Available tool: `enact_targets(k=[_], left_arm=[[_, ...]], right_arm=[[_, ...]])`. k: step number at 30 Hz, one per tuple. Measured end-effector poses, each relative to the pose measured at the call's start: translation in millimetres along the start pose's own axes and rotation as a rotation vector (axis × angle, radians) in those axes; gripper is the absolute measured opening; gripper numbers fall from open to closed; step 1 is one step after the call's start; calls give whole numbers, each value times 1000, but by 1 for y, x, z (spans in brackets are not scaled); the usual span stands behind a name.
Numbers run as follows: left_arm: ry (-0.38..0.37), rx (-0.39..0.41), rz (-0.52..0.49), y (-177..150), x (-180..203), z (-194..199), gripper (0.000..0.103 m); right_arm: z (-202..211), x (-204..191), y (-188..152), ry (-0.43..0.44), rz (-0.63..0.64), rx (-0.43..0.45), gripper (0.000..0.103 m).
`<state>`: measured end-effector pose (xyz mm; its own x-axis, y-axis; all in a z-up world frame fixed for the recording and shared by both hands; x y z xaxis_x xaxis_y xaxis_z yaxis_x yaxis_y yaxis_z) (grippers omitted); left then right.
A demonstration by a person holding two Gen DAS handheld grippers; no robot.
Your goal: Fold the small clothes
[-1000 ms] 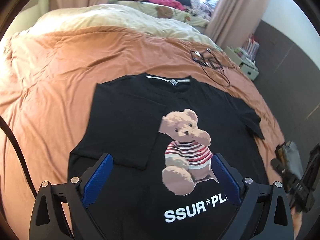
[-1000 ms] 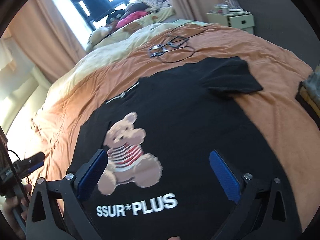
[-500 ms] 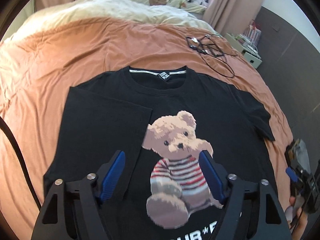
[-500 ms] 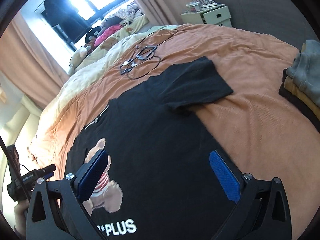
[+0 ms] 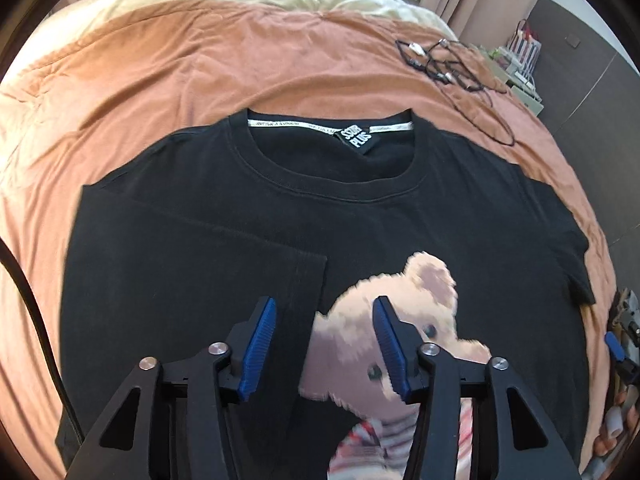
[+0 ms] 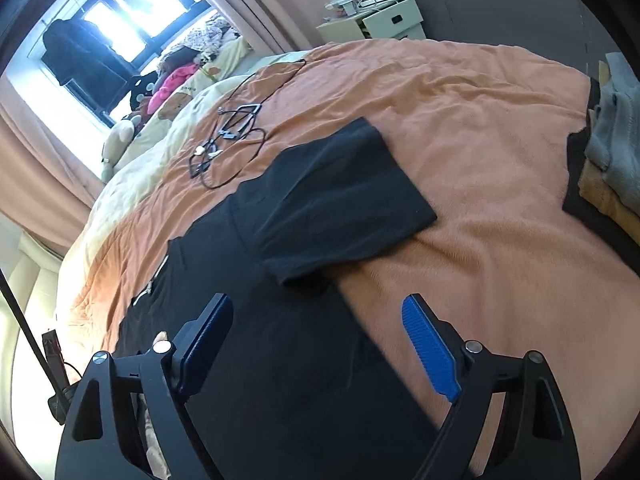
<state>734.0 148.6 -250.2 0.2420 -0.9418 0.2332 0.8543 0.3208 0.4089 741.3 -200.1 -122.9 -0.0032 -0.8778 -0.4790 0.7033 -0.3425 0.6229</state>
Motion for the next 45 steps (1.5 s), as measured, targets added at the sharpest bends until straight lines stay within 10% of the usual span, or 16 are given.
enact_targets(k=[10, 34, 45], left_arm=[[98, 18, -58, 21, -9, -26, 6], [-182, 17, 17, 25, 60, 1, 24], [-281, -56, -94, -11, 164, -23, 24]], right_arm=[[-23, 5, 19, -16, -8, 28, 86], [-33, 38, 11, 139, -246, 7, 86], [-59, 70, 12, 164, -364, 20, 39]])
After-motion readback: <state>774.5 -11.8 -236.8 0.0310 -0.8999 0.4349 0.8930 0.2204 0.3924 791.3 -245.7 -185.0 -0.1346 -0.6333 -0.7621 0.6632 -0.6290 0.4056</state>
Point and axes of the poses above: each gripper's, at about its wrist camera, not at the fingertips, and z roughly against the way its jaws point, x to its right, y to its top, the point moved 9 cm from there along -z, roughly the way its jaws point, and after that the axes turned 6 degrees about z, right-handed, at the moved point
